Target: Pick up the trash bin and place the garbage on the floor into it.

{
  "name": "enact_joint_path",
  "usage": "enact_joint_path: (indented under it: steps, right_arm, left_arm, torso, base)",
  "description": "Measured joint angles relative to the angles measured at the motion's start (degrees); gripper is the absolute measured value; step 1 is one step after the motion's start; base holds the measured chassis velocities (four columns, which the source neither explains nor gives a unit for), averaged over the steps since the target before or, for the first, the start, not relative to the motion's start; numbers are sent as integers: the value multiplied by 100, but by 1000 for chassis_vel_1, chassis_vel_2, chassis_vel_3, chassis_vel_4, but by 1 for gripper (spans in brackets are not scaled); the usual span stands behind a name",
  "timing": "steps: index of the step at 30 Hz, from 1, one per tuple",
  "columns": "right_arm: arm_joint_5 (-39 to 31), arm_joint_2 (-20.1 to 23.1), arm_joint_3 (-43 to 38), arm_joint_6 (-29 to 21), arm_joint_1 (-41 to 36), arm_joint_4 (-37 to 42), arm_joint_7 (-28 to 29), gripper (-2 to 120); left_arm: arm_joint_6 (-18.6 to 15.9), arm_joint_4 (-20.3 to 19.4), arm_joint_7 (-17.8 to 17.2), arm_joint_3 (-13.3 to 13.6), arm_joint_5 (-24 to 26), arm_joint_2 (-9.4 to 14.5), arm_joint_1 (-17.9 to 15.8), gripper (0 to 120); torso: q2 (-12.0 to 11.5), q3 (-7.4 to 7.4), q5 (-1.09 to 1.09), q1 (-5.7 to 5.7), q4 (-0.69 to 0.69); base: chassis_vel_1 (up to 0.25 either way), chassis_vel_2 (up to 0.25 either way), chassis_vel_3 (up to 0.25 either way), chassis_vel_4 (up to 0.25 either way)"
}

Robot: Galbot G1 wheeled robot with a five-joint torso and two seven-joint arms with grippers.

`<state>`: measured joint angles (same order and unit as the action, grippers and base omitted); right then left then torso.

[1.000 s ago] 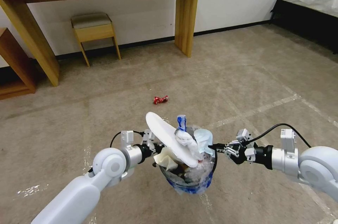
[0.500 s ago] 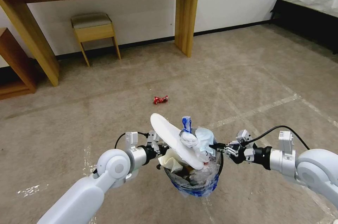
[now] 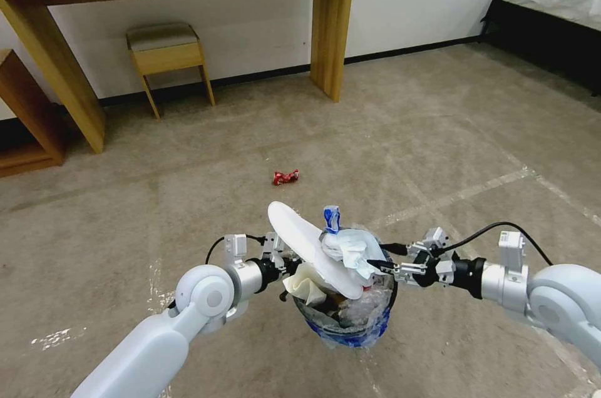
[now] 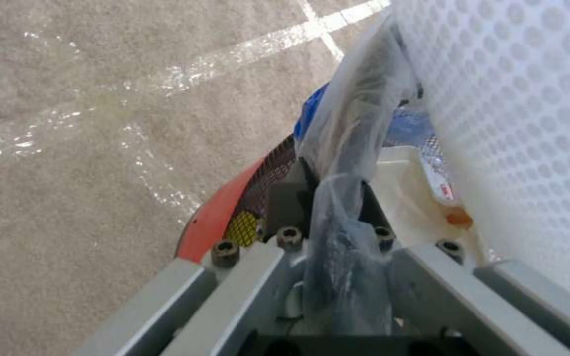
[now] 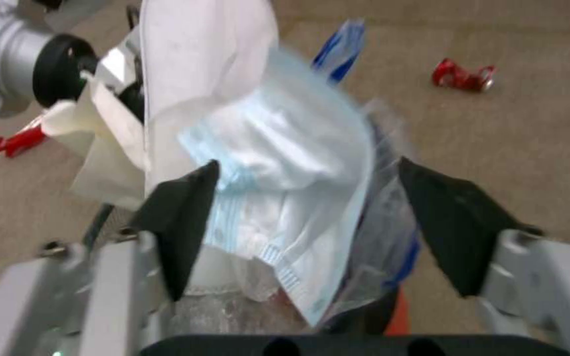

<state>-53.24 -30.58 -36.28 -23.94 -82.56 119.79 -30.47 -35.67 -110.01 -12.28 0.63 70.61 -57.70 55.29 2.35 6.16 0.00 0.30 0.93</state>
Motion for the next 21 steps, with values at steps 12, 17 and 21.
enact_joint_path:
  steps: [12,17,21]
  right_arm:
    - [-211,-296,-1386,45,-490,60,87,100]
    - [-14,-567,-1781,147,-739,-34,110,100]
    - [199,-868,-2031,241,-961,-99,193,100]
  left_arm:
    - [33,79,-86,-465,43,319,50,1]
    - [77,46,-92,-726,44,535,178,1]
    - [97,3,-107,-912,4,637,294,1]
  torso:
    - [0,0,-1,0,0]
    - [0,0,0,0,0]
    - [0,0,-1,0,-1]
  base:
    - [0,0,0,0]
    - [0,0,0,0]
    - [0,0,0,0]
